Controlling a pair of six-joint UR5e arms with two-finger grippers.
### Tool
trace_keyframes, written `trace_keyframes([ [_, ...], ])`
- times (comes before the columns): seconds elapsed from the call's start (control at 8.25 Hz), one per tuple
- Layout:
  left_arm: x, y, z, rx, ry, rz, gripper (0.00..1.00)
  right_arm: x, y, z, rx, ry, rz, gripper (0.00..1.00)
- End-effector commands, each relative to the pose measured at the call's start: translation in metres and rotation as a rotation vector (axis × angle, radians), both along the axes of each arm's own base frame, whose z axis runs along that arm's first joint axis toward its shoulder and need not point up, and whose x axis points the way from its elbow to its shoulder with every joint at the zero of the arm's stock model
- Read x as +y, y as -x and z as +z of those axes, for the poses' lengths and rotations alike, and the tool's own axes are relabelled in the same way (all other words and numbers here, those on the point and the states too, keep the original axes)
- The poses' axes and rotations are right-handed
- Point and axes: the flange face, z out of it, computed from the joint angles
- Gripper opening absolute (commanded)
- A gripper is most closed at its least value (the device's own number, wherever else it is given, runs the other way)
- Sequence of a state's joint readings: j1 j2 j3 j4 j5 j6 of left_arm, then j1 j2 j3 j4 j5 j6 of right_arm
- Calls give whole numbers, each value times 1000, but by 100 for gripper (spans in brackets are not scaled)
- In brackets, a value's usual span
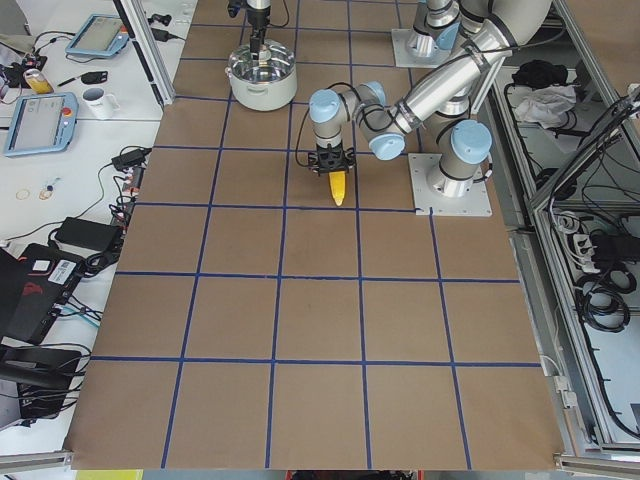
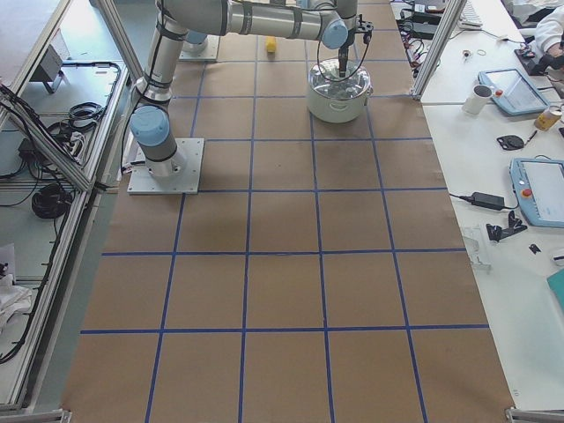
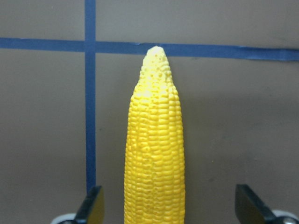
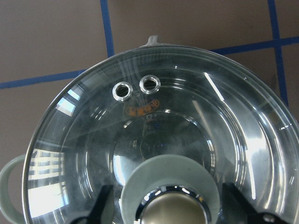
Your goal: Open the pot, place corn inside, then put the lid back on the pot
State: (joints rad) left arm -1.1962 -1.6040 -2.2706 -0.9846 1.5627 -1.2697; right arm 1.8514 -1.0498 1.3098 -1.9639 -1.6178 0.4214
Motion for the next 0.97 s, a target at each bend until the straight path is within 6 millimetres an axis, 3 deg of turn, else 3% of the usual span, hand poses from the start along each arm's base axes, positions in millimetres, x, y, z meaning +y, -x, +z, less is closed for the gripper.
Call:
trace_keyframes([
  [0.0, 13, 2, -20, -24, 7, -3, 100, 0, 2, 1, 13, 4, -7, 56],
  [0.24, 20, 4, -38, -17, -40, -5, 100, 0, 1, 1, 10, 4, -9, 37],
  [0.48, 20, 7, -39, -22, -32, -14, 100, 0, 0, 2, -2, 4, -13, 30],
  [0.61, 20, 9, -38, -17, -28, -15, 61, 0, 0, 2, -2, 4, -13, 30],
  [0.73, 19, 9, -37, -12, -25, -12, 39, 0, 0, 10, -7, 16, -9, 30],
  [0.85, 19, 9, -35, -14, -19, -11, 26, 4, 2, 33, -16, 48, 1, 30],
])
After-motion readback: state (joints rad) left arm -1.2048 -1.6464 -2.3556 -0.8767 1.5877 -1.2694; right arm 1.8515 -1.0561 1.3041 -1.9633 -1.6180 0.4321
